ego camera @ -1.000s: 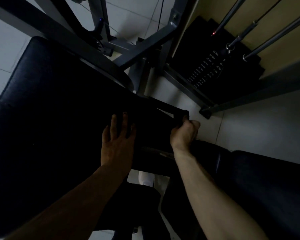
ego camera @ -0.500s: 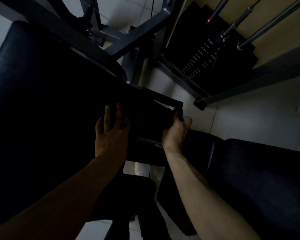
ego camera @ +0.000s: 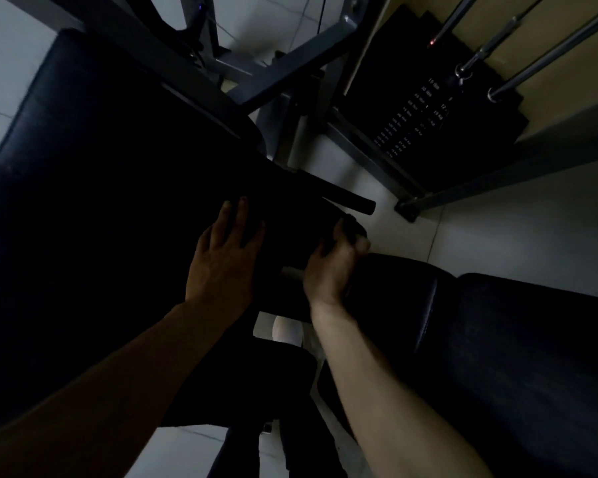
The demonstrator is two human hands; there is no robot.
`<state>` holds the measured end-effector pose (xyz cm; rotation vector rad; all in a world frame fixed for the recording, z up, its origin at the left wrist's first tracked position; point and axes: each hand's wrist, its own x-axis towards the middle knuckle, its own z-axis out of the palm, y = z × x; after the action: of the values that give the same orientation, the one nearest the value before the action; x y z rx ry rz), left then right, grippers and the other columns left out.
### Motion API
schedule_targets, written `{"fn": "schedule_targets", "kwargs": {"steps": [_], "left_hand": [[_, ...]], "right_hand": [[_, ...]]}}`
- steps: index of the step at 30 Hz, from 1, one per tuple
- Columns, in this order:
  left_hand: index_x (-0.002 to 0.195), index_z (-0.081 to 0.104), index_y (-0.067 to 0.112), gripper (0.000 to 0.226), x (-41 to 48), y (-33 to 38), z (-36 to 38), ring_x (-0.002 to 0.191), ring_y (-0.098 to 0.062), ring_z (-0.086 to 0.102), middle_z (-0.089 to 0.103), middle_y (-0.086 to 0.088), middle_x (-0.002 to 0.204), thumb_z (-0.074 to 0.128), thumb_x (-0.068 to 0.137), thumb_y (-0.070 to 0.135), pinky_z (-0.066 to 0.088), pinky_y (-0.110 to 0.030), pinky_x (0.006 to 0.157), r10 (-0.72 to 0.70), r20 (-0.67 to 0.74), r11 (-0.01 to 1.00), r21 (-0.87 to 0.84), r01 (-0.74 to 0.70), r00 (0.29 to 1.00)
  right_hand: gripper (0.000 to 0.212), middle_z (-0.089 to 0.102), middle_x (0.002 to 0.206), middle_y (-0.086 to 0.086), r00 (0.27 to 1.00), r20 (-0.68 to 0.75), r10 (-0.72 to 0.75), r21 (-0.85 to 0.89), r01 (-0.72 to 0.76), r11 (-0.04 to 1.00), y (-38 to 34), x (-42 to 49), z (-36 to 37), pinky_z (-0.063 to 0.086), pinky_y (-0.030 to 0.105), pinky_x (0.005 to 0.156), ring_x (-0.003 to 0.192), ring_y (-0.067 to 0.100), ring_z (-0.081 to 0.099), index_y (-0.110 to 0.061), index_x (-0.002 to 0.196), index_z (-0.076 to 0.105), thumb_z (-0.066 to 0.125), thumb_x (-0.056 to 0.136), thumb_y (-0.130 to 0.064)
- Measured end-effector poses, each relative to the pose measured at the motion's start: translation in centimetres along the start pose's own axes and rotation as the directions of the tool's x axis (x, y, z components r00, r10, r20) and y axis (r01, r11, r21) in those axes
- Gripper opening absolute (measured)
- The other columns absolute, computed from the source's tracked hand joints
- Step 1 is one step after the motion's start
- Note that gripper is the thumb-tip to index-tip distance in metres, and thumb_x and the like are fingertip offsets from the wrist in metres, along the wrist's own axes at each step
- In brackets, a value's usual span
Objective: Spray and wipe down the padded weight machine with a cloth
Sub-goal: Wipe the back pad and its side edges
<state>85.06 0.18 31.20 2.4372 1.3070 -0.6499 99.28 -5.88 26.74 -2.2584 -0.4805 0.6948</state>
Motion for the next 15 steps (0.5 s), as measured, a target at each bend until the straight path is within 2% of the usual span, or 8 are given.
{"fn": "schedule_targets", "kwargs": {"steps": [1, 3, 5, 6, 7, 10, 13, 15], "left_hand": [[0.162, -0.01, 0.031, 0.105, -0.8, -0.9, -0.3, 0.154, -0.032, -0.024, -0.032, -0.007, 0.165, 0.063, 0.092, 0.059, 0.003, -0.046, 0.126, -0.013, -0.027, 0.999, -0.048, 0.012, 1.0], [0.164, 0.0, 0.029, 0.102, -2.4, -2.7, -0.5, 0.156, -0.033, -0.017, -0.022, -0.01, 0.168, 0.062, 0.09, 0.062, 0.007, -0.049, 0.127, -0.073, -0.151, 0.991, -0.125, 0.054, 0.986], [0.164, 0.012, 0.021, 0.106, -4.0, -4.8, -0.6, 0.157, -0.035, -0.011, -0.012, -0.014, 0.17, 0.065, 0.084, 0.066, 0.009, -0.053, 0.126, -0.168, -0.225, 0.978, -0.16, 0.133, 0.96], [0.163, 0.016, 0.018, 0.107, -4.6, -5.8, -0.7, 0.156, -0.036, -0.01, -0.011, -0.016, 0.17, 0.066, 0.082, 0.066, 0.007, -0.055, 0.126, -0.197, -0.224, 0.972, -0.17, 0.16, 0.955], [0.163, 0.018, 0.016, 0.108, -5.2, -6.7, -1.0, 0.156, -0.036, -0.01, -0.011, -0.016, 0.17, 0.066, 0.08, 0.066, 0.005, -0.055, 0.126, -0.22, -0.217, 0.966, -0.185, 0.182, 0.951], [0.162, 0.019, 0.018, 0.105, -6.5, -9.4, -1.6, 0.157, -0.035, -0.01, -0.011, -0.017, 0.169, 0.059, 0.08, 0.069, 0.004, -0.056, 0.125, -0.304, -0.247, 0.942, -0.222, 0.252, 0.92], [0.163, 0.016, 0.018, 0.111, -7.1, -11.1, -1.7, 0.156, -0.036, -0.01, -0.012, -0.018, 0.169, 0.07, 0.078, 0.065, 0.001, -0.06, 0.124, -0.385, -0.232, 0.912, -0.243, 0.33, 0.893], [0.163, 0.012, 0.018, 0.116, -7.6, -12.1, -1.9, 0.156, -0.035, -0.014, -0.014, -0.017, 0.169, 0.075, 0.076, 0.063, -0.002, -0.064, 0.122, -0.452, -0.192, 0.878, -0.271, 0.395, 0.871]], "right_hand": [[0.054, 0.043, 0.153, 0.019, 0.993, 0.093, -0.071, -0.064, 0.077, 0.995, 0.1, -1.8, 1.2, 0.035, 0.032, 0.11, 0.137, 0.035, 0.045, -0.019, 0.149, 0.05, 0.06, 0.098, -0.009], [0.039, 0.056, 0.142, 0.008, 0.967, 0.152, -0.206, -0.025, 0.212, 0.977, 0.1, -5.4, 2.4, 0.043, 0.031, 0.111, 0.128, 0.023, 0.056, -0.025, 0.141, 0.058, 0.061, 0.102, -0.021], [0.041, 0.054, 0.138, 0.01, 0.831, 0.274, -0.484, -0.055, 0.516, 0.855, -0.1, -7.1, 2.4, 0.046, 0.033, 0.109, 0.127, 0.026, 0.055, -0.019, 0.143, 0.059, 0.053, 0.103, -0.026], [0.048, 0.05, 0.141, 0.014, 0.739, 0.344, -0.579, -0.078, 0.638, 0.766, 0.4, -6.8, 2.2, 0.044, 0.037, 0.111, 0.13, 0.032, 0.05, -0.021, 0.147, 0.055, 0.053, 0.099, -0.022], [0.054, 0.048, 0.143, 0.018, 0.695, 0.406, -0.593, -0.1, 0.679, 0.727, 0.6, -5.6, 2.0, 0.042, 0.044, 0.113, 0.132, 0.037, 0.048, -0.026, 0.149, 0.052, 0.055, 0.096, -0.017], [0.061, 0.045, 0.142, 0.021, 0.802, 0.381, -0.459, -0.106, 0.532, 0.84, 0.5, -0.3, 1.1, 0.045, 0.054, 0.108, 0.129, 0.039, 0.048, -0.027, 0.149, 0.053, 0.064, 0.093, -0.005], [0.057, 0.041, 0.147, 0.019, 0.943, 0.151, -0.298, -0.099, 0.314, 0.944, -0.7, 3.2, 0.9, 0.039, 0.038, 0.115, 0.133, 0.036, 0.048, -0.018, 0.154, 0.048, 0.064, 0.099, -0.014], [0.053, 0.043, 0.147, 0.02, 0.963, 0.115, -0.245, -0.054, 0.252, 0.966, -2.4, 1.7, 2.3, 0.028, 0.023, 0.112, 0.132, 0.032, 0.047, -0.015, 0.152, 0.049, 0.062, 0.101, -0.014]]}}
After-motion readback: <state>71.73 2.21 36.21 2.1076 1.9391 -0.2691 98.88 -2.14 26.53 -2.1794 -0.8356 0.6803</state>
